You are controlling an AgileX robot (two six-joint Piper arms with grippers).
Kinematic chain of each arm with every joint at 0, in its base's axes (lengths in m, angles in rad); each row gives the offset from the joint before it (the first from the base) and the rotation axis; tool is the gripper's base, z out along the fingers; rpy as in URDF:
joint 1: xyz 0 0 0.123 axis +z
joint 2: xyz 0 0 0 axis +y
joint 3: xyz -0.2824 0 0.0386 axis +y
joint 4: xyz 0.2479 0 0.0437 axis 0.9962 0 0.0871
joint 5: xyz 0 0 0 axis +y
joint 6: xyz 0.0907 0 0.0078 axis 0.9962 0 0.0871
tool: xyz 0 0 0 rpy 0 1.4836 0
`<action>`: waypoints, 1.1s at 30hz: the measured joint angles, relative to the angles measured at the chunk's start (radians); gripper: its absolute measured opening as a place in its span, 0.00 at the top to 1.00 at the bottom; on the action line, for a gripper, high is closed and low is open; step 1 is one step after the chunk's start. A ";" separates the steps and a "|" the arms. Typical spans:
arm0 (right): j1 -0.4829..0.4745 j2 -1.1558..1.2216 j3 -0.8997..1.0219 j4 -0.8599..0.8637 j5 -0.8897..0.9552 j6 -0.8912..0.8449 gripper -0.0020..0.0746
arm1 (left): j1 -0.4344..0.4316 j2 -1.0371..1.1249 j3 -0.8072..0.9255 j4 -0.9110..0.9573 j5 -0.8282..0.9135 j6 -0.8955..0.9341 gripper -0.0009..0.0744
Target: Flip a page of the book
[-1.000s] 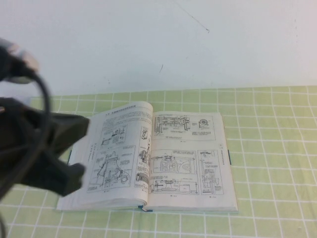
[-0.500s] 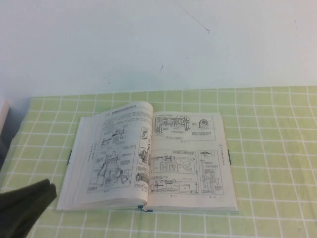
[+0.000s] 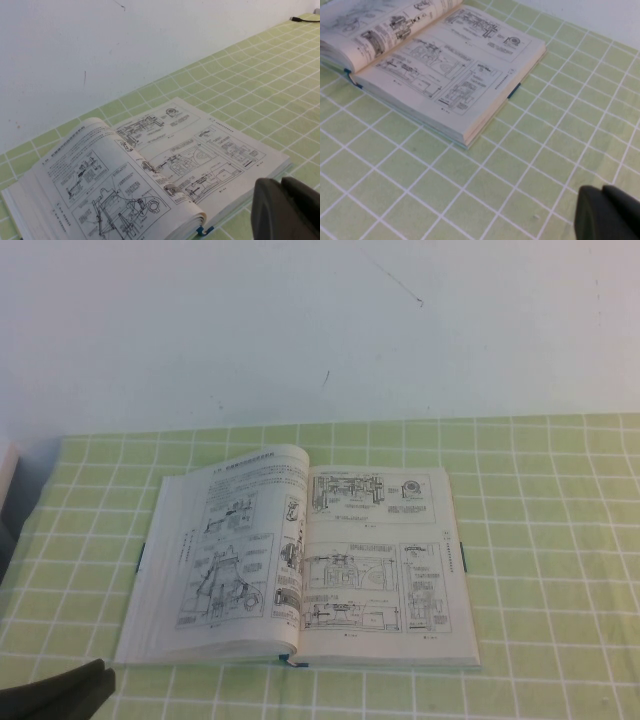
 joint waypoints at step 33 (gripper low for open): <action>0.000 -0.006 0.000 0.000 0.006 0.001 0.97 | 0.648 -0.284 0.337 -0.432 0.008 0.267 0.99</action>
